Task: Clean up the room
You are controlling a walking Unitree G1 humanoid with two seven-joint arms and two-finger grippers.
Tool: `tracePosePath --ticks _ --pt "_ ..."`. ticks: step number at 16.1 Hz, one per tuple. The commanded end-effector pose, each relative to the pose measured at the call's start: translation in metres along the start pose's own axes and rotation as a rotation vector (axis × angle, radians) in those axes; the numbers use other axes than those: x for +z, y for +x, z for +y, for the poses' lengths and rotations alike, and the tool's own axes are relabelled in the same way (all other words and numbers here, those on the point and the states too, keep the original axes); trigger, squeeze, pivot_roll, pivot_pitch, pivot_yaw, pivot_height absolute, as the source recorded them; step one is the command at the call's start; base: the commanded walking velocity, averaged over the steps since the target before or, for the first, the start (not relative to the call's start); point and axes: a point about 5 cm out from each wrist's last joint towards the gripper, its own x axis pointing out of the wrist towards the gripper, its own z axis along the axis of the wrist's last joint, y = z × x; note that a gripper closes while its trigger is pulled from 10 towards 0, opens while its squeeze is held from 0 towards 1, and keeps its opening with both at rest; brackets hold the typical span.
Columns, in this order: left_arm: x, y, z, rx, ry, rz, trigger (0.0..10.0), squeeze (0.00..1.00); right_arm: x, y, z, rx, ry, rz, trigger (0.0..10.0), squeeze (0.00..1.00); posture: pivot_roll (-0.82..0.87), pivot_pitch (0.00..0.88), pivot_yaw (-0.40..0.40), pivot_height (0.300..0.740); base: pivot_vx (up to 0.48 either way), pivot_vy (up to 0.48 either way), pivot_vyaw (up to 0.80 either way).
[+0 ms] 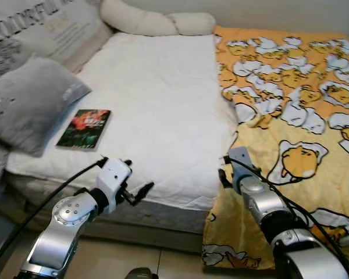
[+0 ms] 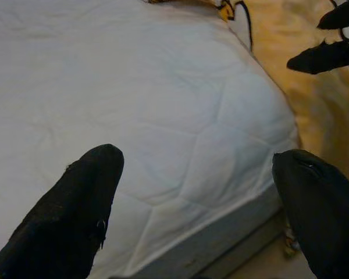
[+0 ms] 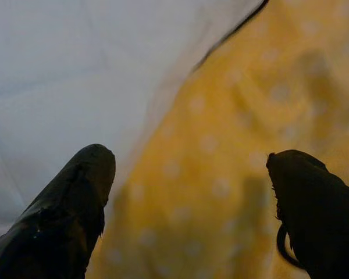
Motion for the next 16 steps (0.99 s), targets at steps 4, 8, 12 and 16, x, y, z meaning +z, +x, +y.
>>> tracePosePath --ticks 4,8,12,16 --pt "0.013 -0.002 -0.001 -0.072 0.054 0.000 10.0 0.00 0.003 0.006 -0.006 0.043 0.036 0.019 4.7 0.00 0.24 0.000 0.038 0.740 0.000 0.000 0.00" --pt "0.018 -0.014 -0.005 -0.074 0.063 0.009 10.0 0.00 0.002 0.007 -0.021 -0.045 -0.021 0.044 0.0 0.00 0.35 0.000 0.019 0.740 0.000 0.000 0.00" --pt "0.024 -0.037 -0.012 -0.074 0.079 0.037 10.0 0.00 -0.003 0.007 -0.024 -0.063 0.061 0.060 0.0 0.00 0.45 0.018 0.021 0.740 0.000 0.000 0.00" --pt "0.029 -0.054 -0.013 -0.063 0.092 0.054 10.0 0.00 -0.010 0.006 -0.029 -0.085 0.054 0.076 0.0 0.00 0.49 0.049 0.021 0.740 0.000 0.000 0.00"
